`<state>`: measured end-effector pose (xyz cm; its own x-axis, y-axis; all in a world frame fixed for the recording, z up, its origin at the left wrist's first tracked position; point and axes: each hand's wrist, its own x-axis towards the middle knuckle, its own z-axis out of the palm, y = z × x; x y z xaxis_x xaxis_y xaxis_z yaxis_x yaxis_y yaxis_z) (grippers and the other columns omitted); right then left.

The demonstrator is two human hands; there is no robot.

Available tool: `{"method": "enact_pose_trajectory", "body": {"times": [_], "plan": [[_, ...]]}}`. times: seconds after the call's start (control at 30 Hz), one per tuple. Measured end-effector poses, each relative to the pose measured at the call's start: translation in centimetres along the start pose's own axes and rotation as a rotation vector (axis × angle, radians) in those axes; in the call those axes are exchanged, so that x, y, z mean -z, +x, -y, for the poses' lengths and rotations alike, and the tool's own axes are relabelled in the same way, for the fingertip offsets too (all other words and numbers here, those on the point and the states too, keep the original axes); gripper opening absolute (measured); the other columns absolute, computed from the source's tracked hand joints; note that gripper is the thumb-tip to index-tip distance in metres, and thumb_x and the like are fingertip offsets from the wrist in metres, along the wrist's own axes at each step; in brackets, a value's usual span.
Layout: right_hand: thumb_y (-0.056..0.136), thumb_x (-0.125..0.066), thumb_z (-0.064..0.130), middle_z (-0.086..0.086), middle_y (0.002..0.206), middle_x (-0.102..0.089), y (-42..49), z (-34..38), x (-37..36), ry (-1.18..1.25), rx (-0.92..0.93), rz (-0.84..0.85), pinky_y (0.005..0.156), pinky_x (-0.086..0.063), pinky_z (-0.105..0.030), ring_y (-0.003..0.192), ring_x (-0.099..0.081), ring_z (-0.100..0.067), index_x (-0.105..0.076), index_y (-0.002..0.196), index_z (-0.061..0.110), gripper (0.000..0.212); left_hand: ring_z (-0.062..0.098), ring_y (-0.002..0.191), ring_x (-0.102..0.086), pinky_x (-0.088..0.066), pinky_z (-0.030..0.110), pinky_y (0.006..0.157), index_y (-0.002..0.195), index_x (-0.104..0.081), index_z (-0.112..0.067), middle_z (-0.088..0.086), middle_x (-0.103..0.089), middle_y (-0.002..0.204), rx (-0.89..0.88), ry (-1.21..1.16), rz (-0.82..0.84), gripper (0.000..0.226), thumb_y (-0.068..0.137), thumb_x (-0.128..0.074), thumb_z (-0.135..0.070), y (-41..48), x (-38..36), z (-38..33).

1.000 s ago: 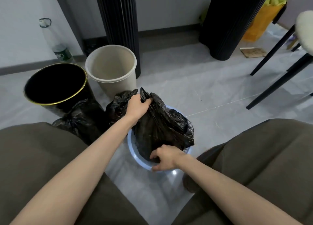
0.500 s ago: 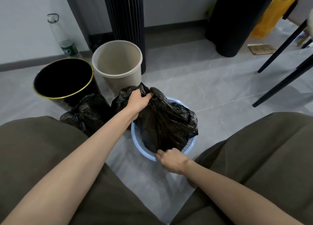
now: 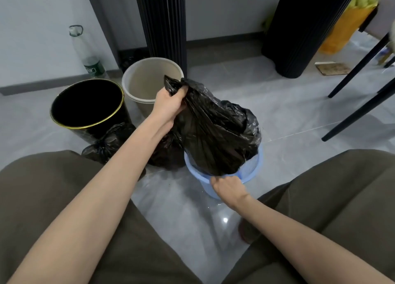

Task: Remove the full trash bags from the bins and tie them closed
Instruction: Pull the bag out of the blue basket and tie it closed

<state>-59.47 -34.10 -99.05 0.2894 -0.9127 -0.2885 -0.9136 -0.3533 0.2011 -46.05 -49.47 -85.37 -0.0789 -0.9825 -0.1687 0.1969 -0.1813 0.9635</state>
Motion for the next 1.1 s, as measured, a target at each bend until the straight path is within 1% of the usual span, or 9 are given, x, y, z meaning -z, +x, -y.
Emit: {"method": "enact_pose_trajectory", "body": {"times": [0.03, 0.1, 0.13, 0.43, 0.53, 0.67, 0.8, 0.97, 1.1], "plan": [[0.056, -0.084, 0.015, -0.007, 0.064, -0.069, -0.2, -0.3, 0.0, 0.013, -0.026, -0.005, 0.043, -0.031, -0.022, 0.053, -0.067, -0.019, -0.067, 0.084, 0.006, 0.034, 0.015, 0.084, -0.066, -0.055, 0.031, 0.083, 0.089, -0.061, -0.015, 0.005, -0.068, 0.090, -0.024, -0.001, -0.013, 0.007, 0.092, -0.057, -0.009, 0.0, 0.1, -0.5], [0.086, -0.056, 0.003, -0.013, 0.098, -0.070, -0.1, -0.8, -0.7, 0.010, -0.052, 0.074, 0.059, -0.035, -0.030, 0.088, -0.069, -0.029, -0.052, 0.113, 0.000, 0.028, 0.016, 0.085, -0.068, -0.056, 0.031, 0.083, 0.090, -0.062, -0.014, 0.006, -0.069, 0.091, -0.065, -0.014, -0.023, 0.005, 0.091, -0.059, -0.010, -0.1, 0.3, -1.5], [0.091, -0.046, -0.001, -0.013, 0.107, -0.068, 0.0, -1.1, -0.9, 0.017, -0.062, 0.105, 0.064, -0.036, -0.033, 0.097, -0.066, -0.031, -0.047, 0.119, 0.001, 0.028, 0.015, 0.084, -0.069, -0.057, 0.031, 0.081, 0.091, -0.062, -0.014, 0.005, -0.069, 0.091, -0.077, -0.031, -0.015, 0.005, 0.091, -0.059, -0.010, -0.1, 0.4, -1.9], [0.089, -0.040, -0.009, -0.014, 0.114, -0.062, 2.2, -4.4, -1.9, 0.116, -0.219, 0.070, 0.069, -0.040, -0.035, 0.103, -0.062, -0.033, -0.046, 0.123, 0.003, 0.037, 0.007, 0.081, -0.069, -0.054, 0.023, 0.072, 0.085, -0.063, -0.017, -0.006, -0.072, 0.080, -0.203, -0.056, 0.053, 0.015, 0.093, -0.054, -0.008, -1.7, 1.1, -4.5], [0.092, -0.037, -0.007, -0.015, 0.119, -0.060, 3.2, -6.0, -1.9, 0.169, -0.292, 0.064, 0.081, -0.045, -0.036, 0.109, -0.058, -0.033, -0.051, 0.119, 0.004, 0.032, 0.007, 0.078, -0.068, -0.054, 0.022, 0.071, 0.083, -0.063, -0.017, -0.007, -0.071, 0.077, -0.206, -0.021, 0.033, 0.014, 0.094, -0.055, -0.012, -1.8, 1.6, -4.7], [0.097, -0.035, -0.002, -0.017, 0.131, -0.053, 4.5, -7.8, -2.4, 0.241, -0.318, 0.054, 0.098, -0.042, -0.036, 0.122, -0.049, -0.032, -0.052, 0.124, 0.001, 0.032, 0.012, 0.084, -0.069, -0.058, 0.030, 0.078, 0.093, -0.065, -0.016, -0.003, -0.073, 0.085, -0.151, -0.013, 0.041, 0.010, 0.094, -0.055, -0.014, -1.7, 2.6, -3.8], [0.097, -0.037, 0.001, -0.023, 0.125, -0.054, 5.7, -9.3, -3.2, 0.353, -0.399, 0.013, 0.098, -0.042, -0.041, 0.117, -0.050, -0.036, -0.053, 0.121, -0.005, 0.030, 0.011, 0.079, -0.071, -0.059, 0.027, 0.071, 0.096, -0.065, -0.015, -0.002, -0.075, 0.082, -0.101, -0.055, 0.036, 0.011, 0.092, -0.055, -0.012, -1.3, 3.7, -3.3], [0.088, -0.048, -0.006, -0.013, 0.116, -0.055, 7.5, -10.7, -2.7, 0.344, -0.443, -0.005, 0.082, -0.043, -0.036, 0.112, -0.049, -0.031, -0.057, 0.114, 0.005, 0.030, 0.020, 0.096, -0.069, -0.057, 0.033, 0.083, 0.124, -0.056, -0.002, 0.006, -0.072, 0.100, -0.112, -0.066, 0.045, 0.032, 0.092, -0.055, -0.009, -0.7, 5.3, -3.4], [0.079, -0.056, -0.008, -0.011, 0.109, -0.053, 8.6, -11.6, -3.4, 0.308, -0.432, -0.002, 0.069, -0.032, -0.032, 0.105, -0.048, -0.029, -0.057, 0.106, 0.008, 0.031, 0.014, 0.086, -0.070, -0.058, 0.029, 0.076, 0.106, -0.064, -0.010, 0.000, -0.074, 0.089, -0.108, 0.021, 0.095, 0.017, 0.093, -0.054, -0.010, -0.4, 5.4, -2.5]]}}
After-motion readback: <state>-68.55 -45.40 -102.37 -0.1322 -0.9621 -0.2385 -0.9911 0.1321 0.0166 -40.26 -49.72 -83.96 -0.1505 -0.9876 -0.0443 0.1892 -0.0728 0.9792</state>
